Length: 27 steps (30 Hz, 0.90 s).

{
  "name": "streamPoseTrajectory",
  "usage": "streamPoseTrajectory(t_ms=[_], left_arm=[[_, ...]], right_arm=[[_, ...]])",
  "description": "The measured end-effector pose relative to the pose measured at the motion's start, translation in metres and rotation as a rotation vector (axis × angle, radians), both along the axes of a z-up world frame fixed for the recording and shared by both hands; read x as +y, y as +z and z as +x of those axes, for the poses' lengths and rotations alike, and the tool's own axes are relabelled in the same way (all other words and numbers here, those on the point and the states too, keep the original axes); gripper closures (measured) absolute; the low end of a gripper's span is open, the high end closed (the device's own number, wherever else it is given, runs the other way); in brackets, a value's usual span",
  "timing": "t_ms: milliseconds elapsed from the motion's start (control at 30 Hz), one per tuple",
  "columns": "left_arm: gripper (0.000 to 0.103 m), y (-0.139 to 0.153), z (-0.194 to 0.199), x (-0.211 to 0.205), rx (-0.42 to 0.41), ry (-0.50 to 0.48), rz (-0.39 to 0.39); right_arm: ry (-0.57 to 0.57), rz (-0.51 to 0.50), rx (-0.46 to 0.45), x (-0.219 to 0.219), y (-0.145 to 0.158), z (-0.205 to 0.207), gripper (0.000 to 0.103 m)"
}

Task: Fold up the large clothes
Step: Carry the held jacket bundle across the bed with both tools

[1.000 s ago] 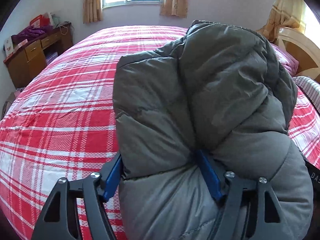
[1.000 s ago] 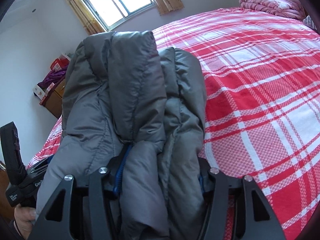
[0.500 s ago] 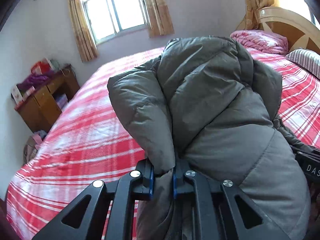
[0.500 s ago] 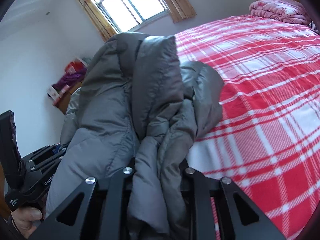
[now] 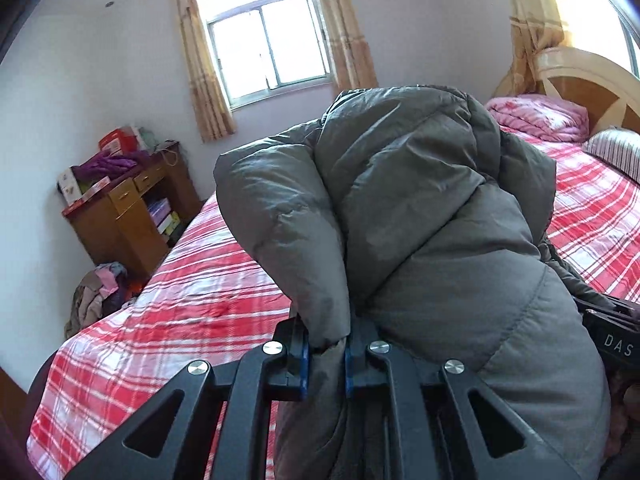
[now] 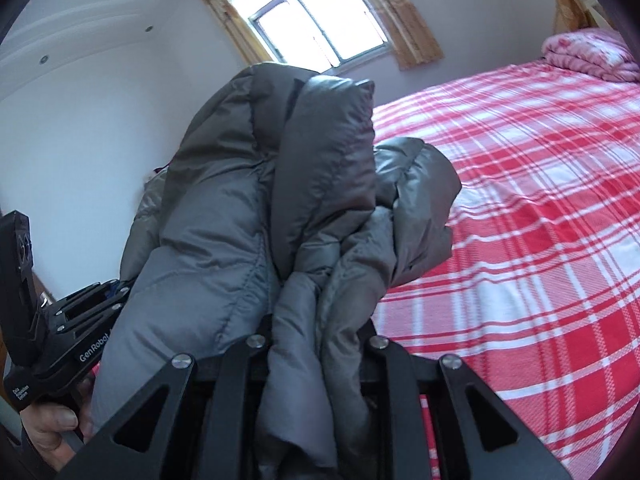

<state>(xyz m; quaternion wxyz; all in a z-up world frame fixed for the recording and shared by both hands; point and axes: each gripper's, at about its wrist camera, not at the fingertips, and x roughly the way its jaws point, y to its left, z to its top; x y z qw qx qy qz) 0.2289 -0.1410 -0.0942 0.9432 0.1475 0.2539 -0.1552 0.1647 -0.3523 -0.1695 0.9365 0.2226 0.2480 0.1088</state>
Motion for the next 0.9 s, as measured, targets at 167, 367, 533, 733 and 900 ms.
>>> streamPoseTrajectory(t_ms=[167,367,533,733,900], left_arm=[[0.092,0.007,-0.011,0.026,-0.016,0.032,-0.019],[0.092,0.014,-0.020,0.056,-0.022,0.060,-0.060],[0.092,0.014,-0.025,0.079,-0.021,0.088,-0.090],[0.092,0.010,-0.023,0.112,-0.007,0.132,-0.114],[0.092,0.006,-0.022,0.136,0.002,0.171,-0.118]], right_arm=[[0.053,-0.011,-0.032,0.024,0.012,-0.005,0.083],[0.100,-0.030,-0.040,0.043,0.019,0.001,0.083],[0.133,-0.066,-0.043,0.060,0.025,0.003,0.083],[0.177,-0.095,-0.033,0.086,0.024,0.016,0.083],[0.221,-0.112,-0.028,0.108,0.023,0.018,0.083]])
